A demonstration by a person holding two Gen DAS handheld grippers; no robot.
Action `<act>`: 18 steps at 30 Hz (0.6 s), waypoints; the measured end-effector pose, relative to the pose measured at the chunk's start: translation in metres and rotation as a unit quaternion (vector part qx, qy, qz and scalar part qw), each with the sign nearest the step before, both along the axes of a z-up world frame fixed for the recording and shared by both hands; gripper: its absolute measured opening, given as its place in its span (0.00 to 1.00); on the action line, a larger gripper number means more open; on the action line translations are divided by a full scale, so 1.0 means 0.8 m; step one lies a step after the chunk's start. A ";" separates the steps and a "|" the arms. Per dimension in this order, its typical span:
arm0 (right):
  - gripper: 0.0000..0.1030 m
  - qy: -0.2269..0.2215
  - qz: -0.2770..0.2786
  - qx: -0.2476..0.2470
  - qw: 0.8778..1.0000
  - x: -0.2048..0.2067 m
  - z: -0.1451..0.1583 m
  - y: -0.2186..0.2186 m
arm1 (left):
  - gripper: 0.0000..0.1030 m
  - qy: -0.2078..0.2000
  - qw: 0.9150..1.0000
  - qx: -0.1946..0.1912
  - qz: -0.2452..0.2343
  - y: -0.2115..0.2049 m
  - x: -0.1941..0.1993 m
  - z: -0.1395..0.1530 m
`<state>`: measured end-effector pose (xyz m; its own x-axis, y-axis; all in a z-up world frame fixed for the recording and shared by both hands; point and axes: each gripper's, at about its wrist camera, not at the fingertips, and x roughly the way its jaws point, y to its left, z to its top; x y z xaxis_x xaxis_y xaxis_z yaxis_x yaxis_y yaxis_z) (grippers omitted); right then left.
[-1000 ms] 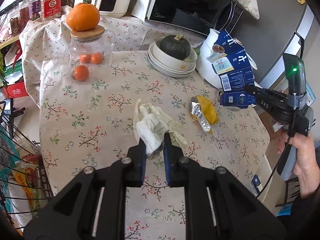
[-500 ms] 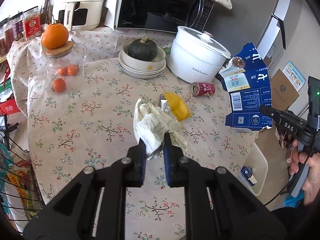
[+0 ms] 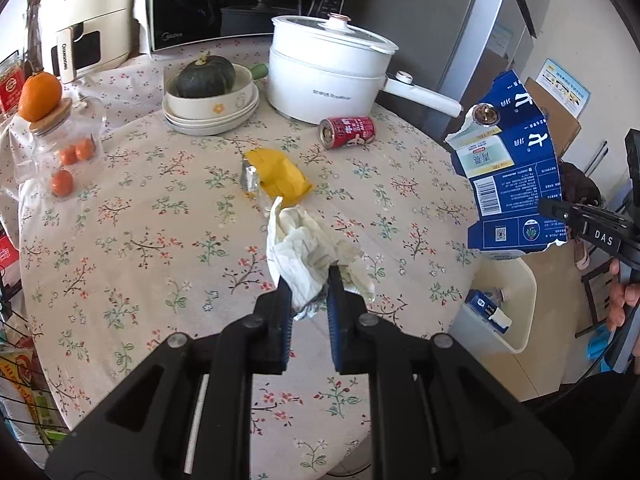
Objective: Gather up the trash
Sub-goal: 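Carry the paper towel and carton over the bin and open both grippers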
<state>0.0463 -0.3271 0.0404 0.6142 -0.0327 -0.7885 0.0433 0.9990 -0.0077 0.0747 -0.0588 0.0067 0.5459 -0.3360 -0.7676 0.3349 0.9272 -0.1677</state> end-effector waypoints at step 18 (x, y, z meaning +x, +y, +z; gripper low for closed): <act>0.03 0.114 -0.107 -0.027 0.987 -0.074 -0.092 -0.159 | 0.16 0.015 0.994 0.018 -0.103 -0.110 -0.031 -0.020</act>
